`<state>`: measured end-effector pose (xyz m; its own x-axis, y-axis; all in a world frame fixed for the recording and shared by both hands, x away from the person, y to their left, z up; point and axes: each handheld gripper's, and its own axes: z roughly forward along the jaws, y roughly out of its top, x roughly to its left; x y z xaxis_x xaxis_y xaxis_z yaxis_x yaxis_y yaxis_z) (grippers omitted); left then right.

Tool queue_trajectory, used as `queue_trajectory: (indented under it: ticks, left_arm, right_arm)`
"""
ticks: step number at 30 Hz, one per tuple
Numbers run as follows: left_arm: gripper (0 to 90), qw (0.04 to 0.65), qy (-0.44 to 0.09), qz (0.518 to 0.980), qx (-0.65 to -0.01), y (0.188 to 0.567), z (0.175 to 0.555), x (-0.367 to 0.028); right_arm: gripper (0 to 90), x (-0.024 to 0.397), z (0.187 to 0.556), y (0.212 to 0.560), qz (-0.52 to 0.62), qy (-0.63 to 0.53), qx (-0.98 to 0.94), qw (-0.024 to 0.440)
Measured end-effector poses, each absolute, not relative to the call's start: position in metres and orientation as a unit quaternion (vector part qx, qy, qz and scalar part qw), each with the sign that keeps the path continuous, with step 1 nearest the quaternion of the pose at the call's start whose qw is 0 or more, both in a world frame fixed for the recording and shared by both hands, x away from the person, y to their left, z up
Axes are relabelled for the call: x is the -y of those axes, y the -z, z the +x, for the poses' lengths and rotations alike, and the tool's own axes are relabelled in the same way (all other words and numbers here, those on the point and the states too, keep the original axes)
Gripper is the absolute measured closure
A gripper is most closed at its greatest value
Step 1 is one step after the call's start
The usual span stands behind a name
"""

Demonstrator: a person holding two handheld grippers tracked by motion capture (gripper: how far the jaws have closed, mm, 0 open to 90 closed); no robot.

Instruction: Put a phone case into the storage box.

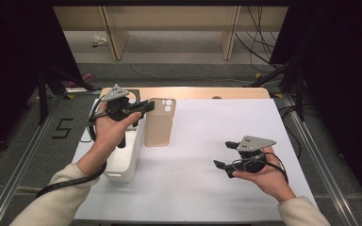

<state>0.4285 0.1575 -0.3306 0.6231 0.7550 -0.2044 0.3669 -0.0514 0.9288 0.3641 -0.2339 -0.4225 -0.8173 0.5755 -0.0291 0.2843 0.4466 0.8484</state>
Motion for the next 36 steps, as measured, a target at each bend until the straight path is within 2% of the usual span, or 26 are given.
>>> queue_trajectory:
  ticks: [24, 36]
  left_arm:
    - [81.6, 0.571, -0.197, 0.692, -0.396, 0.318, 0.432, -0.191]
    - [81.6, 0.565, -0.200, 0.684, -0.416, 0.315, 0.434, -0.210]
  right_arm:
    - [20.3, 0.252, 0.360, 0.424, 0.287, -0.462, -0.823, 0.167]
    - [20.4, 0.253, 0.360, 0.424, 0.290, -0.462, -0.821, 0.168]
